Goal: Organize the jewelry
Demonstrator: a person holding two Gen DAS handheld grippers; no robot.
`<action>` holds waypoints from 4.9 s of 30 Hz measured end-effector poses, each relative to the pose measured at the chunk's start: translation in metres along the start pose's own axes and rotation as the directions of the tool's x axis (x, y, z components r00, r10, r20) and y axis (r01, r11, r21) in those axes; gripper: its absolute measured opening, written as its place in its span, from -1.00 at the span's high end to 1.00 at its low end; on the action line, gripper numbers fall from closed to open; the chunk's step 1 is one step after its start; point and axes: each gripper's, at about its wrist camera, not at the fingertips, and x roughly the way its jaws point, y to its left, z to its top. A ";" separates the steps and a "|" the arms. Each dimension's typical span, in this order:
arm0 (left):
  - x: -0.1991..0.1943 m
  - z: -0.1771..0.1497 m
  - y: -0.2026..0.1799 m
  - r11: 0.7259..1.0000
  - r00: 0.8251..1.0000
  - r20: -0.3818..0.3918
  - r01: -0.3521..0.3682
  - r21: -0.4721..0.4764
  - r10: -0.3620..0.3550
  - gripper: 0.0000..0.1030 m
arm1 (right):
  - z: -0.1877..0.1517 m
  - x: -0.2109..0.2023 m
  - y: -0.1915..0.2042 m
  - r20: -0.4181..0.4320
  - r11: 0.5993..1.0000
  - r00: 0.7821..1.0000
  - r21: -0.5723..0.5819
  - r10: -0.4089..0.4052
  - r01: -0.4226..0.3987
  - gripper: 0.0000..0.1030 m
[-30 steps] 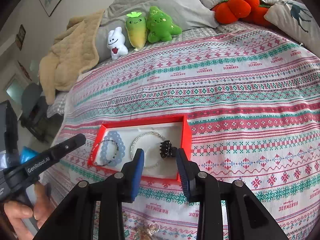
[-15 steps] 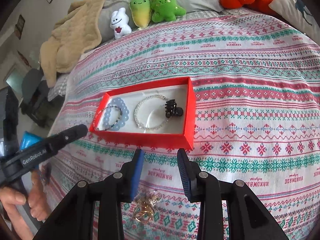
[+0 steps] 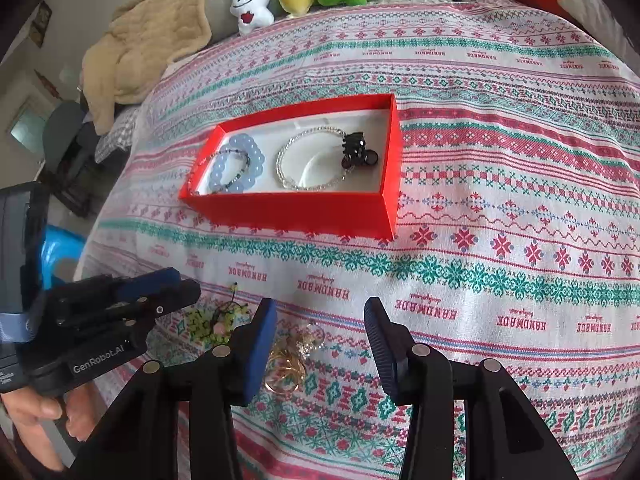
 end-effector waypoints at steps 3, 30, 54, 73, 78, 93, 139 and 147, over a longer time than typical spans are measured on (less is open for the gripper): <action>0.002 -0.003 0.003 1.000 1.000 -0.021 0.006 -0.014 -0.006 0.29 | -0.005 0.005 0.002 -0.037 1.000 0.999 -0.011 -0.012 0.012 0.09; 0.033 -0.013 -0.030 0.997 0.994 -0.091 -0.052 0.057 0.057 0.02 | -0.021 0.028 0.019 -0.140 0.999 0.990 -0.048 -0.007 0.000 -0.03; 0.026 -0.009 -0.013 1.000 0.997 -0.078 -0.024 0.015 0.025 0.02 | -0.023 0.034 0.026 -0.123 0.997 0.992 -0.074 -0.034 0.025 0.57; 0.025 -0.006 -0.013 1.000 0.998 -0.066 0.002 0.027 0.000 0.74 | -0.010 0.009 0.015 -0.039 1.000 0.999 -0.015 0.014 -0.015 0.57; 0.032 -0.007 -0.019 0.999 0.997 -0.080 0.008 0.052 -0.004 0.88 | -0.010 0.011 0.017 -0.042 1.000 0.999 -0.011 0.009 -0.009 0.57; 0.005 -0.003 -0.007 0.998 0.998 0.027 0.057 -0.001 -0.057 0.90 | -0.010 0.001 0.010 -0.022 1.000 1.000 0.001 0.014 -0.014 0.57; -0.022 0.000 0.004 0.992 0.980 0.181 0.101 -0.080 -0.085 0.77 | -0.008 -0.016 0.022 0.096 0.993 0.993 -0.091 -0.066 0.074 0.57; -0.049 0.005 0.010 0.986 0.952 0.288 0.138 -0.094 -0.106 0.77 | -0.009 -0.022 0.029 0.139 0.988 0.987 -0.118 -0.083 0.099 0.57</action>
